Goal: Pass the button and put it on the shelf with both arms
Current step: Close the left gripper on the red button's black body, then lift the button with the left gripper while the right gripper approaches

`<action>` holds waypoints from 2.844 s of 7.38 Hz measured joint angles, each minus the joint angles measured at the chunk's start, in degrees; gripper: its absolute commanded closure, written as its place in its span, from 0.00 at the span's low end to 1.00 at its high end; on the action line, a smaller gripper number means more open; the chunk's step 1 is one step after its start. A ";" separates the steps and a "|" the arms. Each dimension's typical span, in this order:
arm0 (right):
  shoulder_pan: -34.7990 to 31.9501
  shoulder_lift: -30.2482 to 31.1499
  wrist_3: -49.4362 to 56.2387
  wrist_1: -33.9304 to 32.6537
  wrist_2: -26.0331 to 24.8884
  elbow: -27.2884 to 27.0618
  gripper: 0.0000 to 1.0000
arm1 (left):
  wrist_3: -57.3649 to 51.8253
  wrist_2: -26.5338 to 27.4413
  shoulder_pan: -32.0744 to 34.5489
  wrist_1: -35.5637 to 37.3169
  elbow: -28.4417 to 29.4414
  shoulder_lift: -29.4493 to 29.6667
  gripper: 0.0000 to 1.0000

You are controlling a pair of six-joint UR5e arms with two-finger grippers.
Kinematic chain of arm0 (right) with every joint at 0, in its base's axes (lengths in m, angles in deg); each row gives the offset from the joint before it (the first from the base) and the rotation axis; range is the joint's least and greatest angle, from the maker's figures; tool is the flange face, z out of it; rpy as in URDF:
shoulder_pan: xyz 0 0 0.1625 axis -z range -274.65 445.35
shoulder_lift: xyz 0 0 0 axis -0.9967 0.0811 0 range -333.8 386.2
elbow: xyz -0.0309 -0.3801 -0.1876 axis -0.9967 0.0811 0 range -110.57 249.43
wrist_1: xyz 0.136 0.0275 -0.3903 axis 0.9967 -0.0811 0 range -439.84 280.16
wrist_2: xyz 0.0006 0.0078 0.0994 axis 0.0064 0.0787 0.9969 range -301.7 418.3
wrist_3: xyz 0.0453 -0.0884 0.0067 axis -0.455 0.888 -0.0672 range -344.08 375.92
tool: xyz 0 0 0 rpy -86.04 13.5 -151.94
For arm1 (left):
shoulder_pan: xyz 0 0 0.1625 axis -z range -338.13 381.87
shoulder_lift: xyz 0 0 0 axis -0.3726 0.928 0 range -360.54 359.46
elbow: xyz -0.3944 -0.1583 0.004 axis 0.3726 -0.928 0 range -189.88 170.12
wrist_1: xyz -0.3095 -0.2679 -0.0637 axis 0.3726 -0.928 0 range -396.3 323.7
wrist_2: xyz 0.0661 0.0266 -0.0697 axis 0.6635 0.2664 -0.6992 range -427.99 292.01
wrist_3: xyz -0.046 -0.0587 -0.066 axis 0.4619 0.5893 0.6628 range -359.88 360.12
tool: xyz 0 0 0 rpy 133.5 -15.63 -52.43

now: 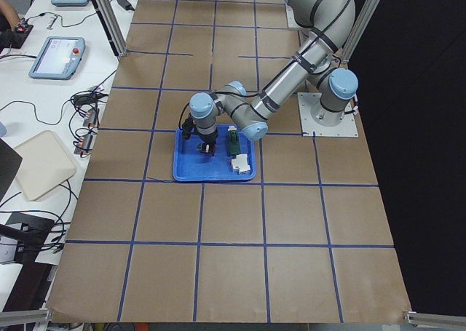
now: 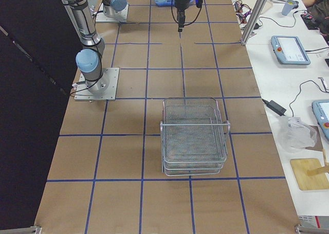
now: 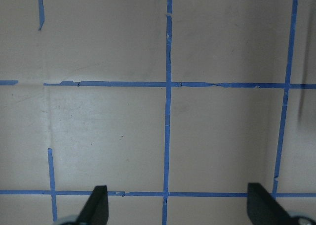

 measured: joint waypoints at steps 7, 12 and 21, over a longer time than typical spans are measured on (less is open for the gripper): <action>0.01 -0.17 -0.05 -1.66 0.07 -0.03 0.00 | -19.41 -7.31 9.45 -1.28 3.22 -6.45 1.00; 2.72 -0.40 -0.04 -1.54 5.46 -0.12 0.00 | -30.27 -18.51 30.10 -10.56 12.37 -7.44 1.00; 14.70 0.11 77.32 1.36 33.60 -0.63 0.00 | -19.15 -28.18 52.82 -7.68 20.94 -8.42 1.00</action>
